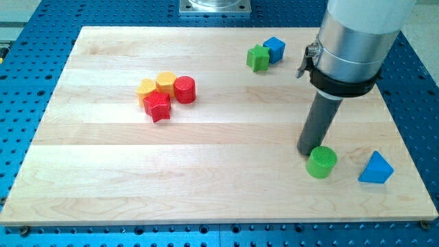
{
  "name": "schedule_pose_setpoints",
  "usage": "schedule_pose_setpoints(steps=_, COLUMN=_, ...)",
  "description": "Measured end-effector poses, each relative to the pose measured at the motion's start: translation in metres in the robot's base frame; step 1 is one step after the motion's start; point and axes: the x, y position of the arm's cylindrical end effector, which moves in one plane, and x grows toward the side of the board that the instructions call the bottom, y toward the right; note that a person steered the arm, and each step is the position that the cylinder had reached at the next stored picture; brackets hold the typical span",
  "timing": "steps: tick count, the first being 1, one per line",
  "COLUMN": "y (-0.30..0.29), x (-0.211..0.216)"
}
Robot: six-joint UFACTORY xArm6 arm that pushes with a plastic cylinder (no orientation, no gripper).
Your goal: Keep green star and cube in a diagonal line
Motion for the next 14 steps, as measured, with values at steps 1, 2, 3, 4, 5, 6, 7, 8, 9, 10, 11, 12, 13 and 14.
schedule_pose_setpoints(steps=1, y=-0.011, x=0.01)
schedule_pose_setpoints(steps=2, y=0.005, x=0.01)
schedule_pose_setpoints(steps=3, y=0.007, x=0.014)
schedule_pose_setpoints(steps=4, y=0.007, x=0.015)
schedule_pose_setpoints(steps=5, y=0.02, x=-0.046)
schedule_pose_setpoints(steps=6, y=0.042, x=-0.139)
schedule_pose_setpoints(steps=7, y=0.042, x=-0.205)
schedule_pose_setpoints(steps=8, y=0.039, x=-0.226)
schedule_pose_setpoints(steps=9, y=0.04, x=-0.249)
schedule_pose_setpoints(steps=10, y=0.026, x=-0.264)
schedule_pose_setpoints(steps=11, y=-0.043, x=-0.231)
schedule_pose_setpoints(steps=12, y=-0.086, x=-0.172)
schedule_pose_setpoints(steps=13, y=-0.095, x=-0.157)
schedule_pose_setpoints(steps=14, y=-0.107, x=-0.176)
